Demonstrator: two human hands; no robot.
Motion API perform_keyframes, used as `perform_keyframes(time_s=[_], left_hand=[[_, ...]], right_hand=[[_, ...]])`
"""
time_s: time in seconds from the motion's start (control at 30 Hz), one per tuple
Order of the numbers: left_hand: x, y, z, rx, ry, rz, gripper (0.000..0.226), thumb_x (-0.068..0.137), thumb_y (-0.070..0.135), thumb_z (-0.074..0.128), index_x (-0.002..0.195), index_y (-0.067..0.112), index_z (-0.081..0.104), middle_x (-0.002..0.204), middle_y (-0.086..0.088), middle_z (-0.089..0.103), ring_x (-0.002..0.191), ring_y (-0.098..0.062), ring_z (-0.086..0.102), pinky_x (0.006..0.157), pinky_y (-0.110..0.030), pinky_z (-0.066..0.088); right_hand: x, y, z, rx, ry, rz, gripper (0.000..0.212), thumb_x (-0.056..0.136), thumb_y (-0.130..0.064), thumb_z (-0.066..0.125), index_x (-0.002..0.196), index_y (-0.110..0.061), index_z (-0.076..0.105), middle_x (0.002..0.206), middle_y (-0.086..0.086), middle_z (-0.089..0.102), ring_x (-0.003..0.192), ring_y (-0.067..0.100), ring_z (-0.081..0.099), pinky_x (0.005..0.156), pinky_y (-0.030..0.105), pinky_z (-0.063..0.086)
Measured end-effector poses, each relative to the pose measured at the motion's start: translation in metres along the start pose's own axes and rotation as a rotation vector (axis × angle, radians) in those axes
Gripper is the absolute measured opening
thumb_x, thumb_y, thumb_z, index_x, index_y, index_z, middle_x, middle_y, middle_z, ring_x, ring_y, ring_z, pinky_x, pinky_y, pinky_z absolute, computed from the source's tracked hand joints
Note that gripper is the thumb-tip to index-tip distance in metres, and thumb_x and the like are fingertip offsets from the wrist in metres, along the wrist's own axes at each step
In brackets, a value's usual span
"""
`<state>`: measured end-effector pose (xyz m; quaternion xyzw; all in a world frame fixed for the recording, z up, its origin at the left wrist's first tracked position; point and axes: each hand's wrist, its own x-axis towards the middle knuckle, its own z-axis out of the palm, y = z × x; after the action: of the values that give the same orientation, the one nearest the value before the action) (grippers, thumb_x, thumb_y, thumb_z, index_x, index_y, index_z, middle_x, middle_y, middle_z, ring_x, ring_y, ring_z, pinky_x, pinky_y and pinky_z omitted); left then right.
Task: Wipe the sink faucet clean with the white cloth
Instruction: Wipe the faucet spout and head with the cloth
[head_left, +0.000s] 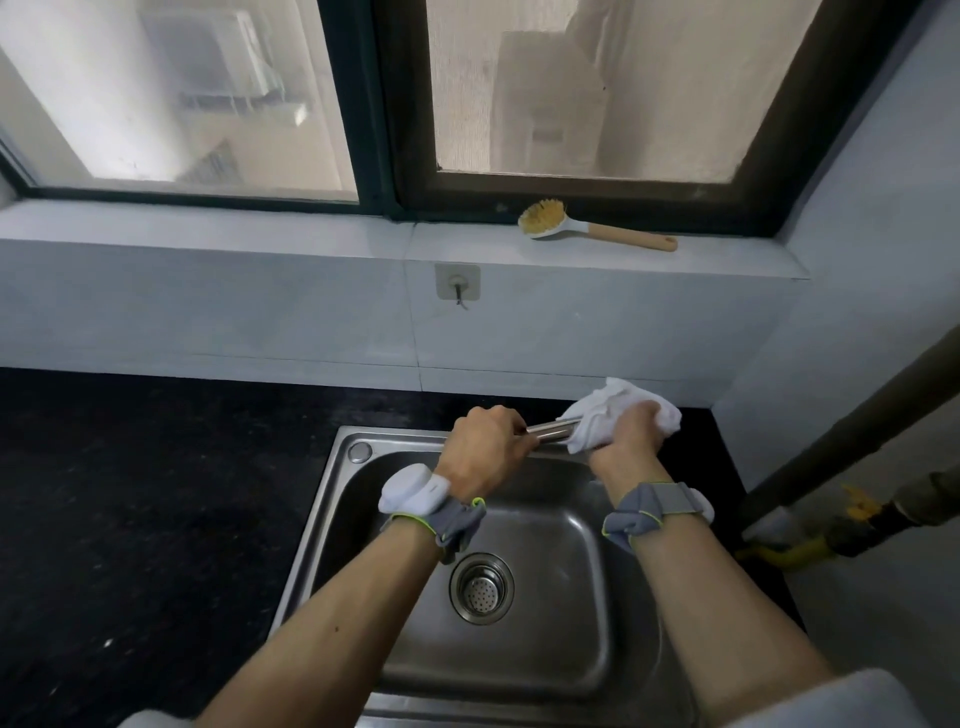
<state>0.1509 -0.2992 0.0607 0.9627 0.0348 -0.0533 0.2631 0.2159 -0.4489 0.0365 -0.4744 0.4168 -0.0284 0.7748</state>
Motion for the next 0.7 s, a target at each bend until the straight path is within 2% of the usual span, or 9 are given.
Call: perform_keyframes(time_s=[0.1, 0.13, 0.2, 0.27, 0.37, 0.43, 0.5, 0.63, 0.7], left_hand=[[0.0, -0.003, 0.001, -0.066, -0.007, 0.005, 0.035, 0.091, 0.046, 0.06, 0.112, 0.02, 0.071, 0.092, -0.006, 0.077, 0.093, -0.025, 0.07, 0.082, -0.033, 0.053], [0.0, -0.004, 0.001, -0.082, -0.006, 0.002, 0.035, 0.09, 0.046, 0.061, 0.112, 0.02, 0.071, 0.092, -0.006, 0.078, 0.092, -0.023, 0.07, 0.081, -0.031, 0.051], [0.0, -0.005, 0.001, -0.103, -0.01, -0.003, 0.035, 0.09, 0.046, 0.062, 0.112, 0.02, 0.071, 0.093, -0.005, 0.078, 0.092, -0.022, 0.07, 0.078, -0.027, 0.049], [0.001, -0.005, 0.001, -0.102, -0.019, -0.001, 0.035, 0.09, 0.045, 0.062, 0.112, 0.02, 0.071, 0.092, -0.005, 0.078, 0.091, -0.022, 0.07, 0.076, -0.027, 0.048], [0.0, -0.002, -0.001, -0.061, -0.019, 0.022, 0.033, 0.09, 0.042, 0.062, 0.112, 0.019, 0.071, 0.093, -0.006, 0.078, 0.091, -0.024, 0.07, 0.079, -0.03, 0.052], [0.0, 0.0, -0.001, -0.038, -0.015, 0.033, 0.032, 0.09, 0.04, 0.062, 0.111, 0.018, 0.072, 0.094, -0.007, 0.078, 0.093, -0.026, 0.07, 0.082, -0.033, 0.053], [0.001, 0.001, -0.001, -0.03, -0.02, 0.032, 0.031, 0.09, 0.04, 0.062, 0.11, 0.019, 0.072, 0.093, -0.008, 0.077, 0.092, -0.027, 0.07, 0.081, -0.034, 0.054], [0.003, -0.002, -0.002, -0.053, -0.046, 0.029, 0.032, 0.09, 0.042, 0.062, 0.111, 0.022, 0.072, 0.093, -0.006, 0.078, 0.091, -0.025, 0.07, 0.073, -0.028, 0.049], [0.003, -0.003, -0.002, -0.075, -0.054, 0.017, 0.032, 0.089, 0.043, 0.063, 0.113, 0.023, 0.071, 0.093, -0.005, 0.077, 0.089, -0.023, 0.07, 0.07, -0.025, 0.046]], right_hand=[[0.017, 0.004, -0.001, -0.049, -0.034, -0.047, 0.027, 0.085, -0.034, 0.048, 0.096, -0.013, 0.061, 0.104, 0.007, 0.07, 0.095, 0.031, 0.069, 0.077, 0.033, 0.053], [0.006, -0.001, -0.003, -0.11, -0.062, -0.077, 0.024, 0.085, -0.032, 0.051, 0.098, -0.013, 0.059, 0.103, 0.005, 0.067, 0.092, 0.027, 0.067, 0.079, 0.032, 0.052], [-0.009, -0.004, -0.002, -0.219, -0.082, -0.149, 0.011, 0.089, -0.016, 0.055, 0.098, -0.012, 0.058, 0.099, 0.01, 0.061, 0.082, 0.021, 0.059, 0.071, 0.031, 0.047], [-0.014, 0.002, -0.001, -0.278, -0.079, -0.226, 0.019, 0.087, -0.006, 0.054, 0.105, -0.005, 0.059, 0.104, 0.013, 0.059, 0.077, 0.023, 0.058, 0.066, 0.034, 0.049], [-0.011, 0.016, 0.005, -0.372, 0.012, -0.219, 0.047, 0.074, -0.025, 0.056, 0.117, -0.007, 0.052, 0.12, 0.018, 0.062, 0.103, 0.033, 0.064, 0.091, 0.042, 0.053], [-0.017, 0.021, 0.008, -0.427, 0.057, -0.239, 0.047, 0.077, -0.022, 0.058, 0.12, -0.005, 0.048, 0.125, 0.021, 0.06, 0.112, 0.036, 0.061, 0.095, 0.039, 0.05], [-0.022, 0.021, 0.011, -0.415, 0.063, -0.237, 0.036, 0.085, -0.013, 0.058, 0.119, -0.005, 0.047, 0.123, 0.021, 0.059, 0.11, 0.033, 0.061, 0.086, 0.029, 0.045], [-0.015, 0.024, 0.009, -0.146, -0.1, -0.104, 0.014, 0.089, -0.009, 0.059, 0.102, -0.011, 0.054, 0.094, 0.005, 0.06, 0.075, 0.019, 0.059, 0.059, 0.023, 0.048], [-0.012, 0.022, 0.002, 0.006, -0.233, 0.044, 0.021, 0.089, -0.009, 0.059, 0.109, -0.008, 0.058, 0.101, 0.011, 0.065, 0.078, 0.02, 0.063, 0.054, 0.026, 0.05]])
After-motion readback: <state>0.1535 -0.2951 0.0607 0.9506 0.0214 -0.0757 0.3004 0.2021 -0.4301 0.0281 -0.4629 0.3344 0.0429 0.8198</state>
